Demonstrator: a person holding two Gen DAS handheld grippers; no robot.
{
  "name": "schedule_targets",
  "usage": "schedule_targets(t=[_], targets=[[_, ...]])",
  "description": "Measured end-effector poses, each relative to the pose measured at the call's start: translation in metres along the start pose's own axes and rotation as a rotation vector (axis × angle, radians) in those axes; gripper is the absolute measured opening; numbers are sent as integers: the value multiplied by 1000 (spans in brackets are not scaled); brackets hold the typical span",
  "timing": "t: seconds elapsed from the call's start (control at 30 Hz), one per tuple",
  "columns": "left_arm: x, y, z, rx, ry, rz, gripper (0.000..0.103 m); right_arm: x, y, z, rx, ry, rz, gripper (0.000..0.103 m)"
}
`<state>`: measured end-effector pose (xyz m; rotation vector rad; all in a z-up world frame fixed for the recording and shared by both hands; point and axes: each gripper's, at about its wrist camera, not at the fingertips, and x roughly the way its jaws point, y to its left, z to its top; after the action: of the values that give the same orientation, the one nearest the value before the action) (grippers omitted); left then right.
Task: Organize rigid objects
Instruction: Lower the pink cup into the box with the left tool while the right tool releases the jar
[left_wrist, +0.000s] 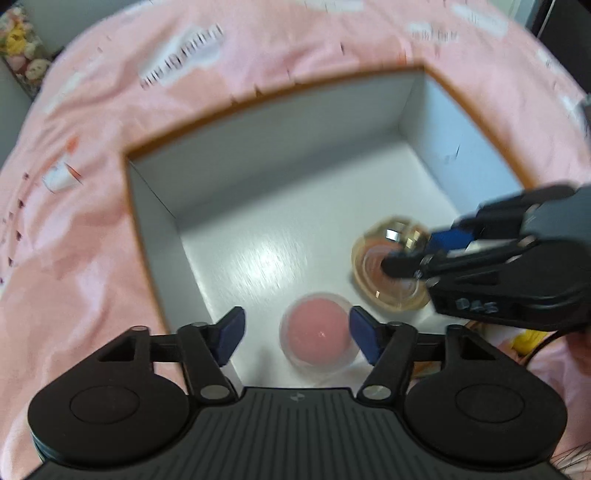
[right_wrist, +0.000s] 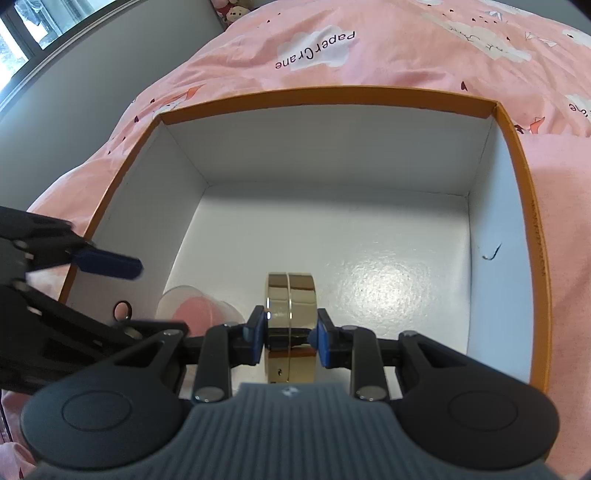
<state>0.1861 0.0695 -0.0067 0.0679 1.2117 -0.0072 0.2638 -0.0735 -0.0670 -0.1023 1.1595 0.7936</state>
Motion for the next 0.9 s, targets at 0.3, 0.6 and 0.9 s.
schedule_targets(t=[0.3,0.6,0.9], targets=[[-55,35,-23,-229,-234,85,64,9,15,1,-2,22,41,27],[-30,56,-49,-383,-164,10,45,27,35,3,38,61,132,27],[-25,56,-57,-436,-174,-13,32,37,32,5,62,105,148,28]])
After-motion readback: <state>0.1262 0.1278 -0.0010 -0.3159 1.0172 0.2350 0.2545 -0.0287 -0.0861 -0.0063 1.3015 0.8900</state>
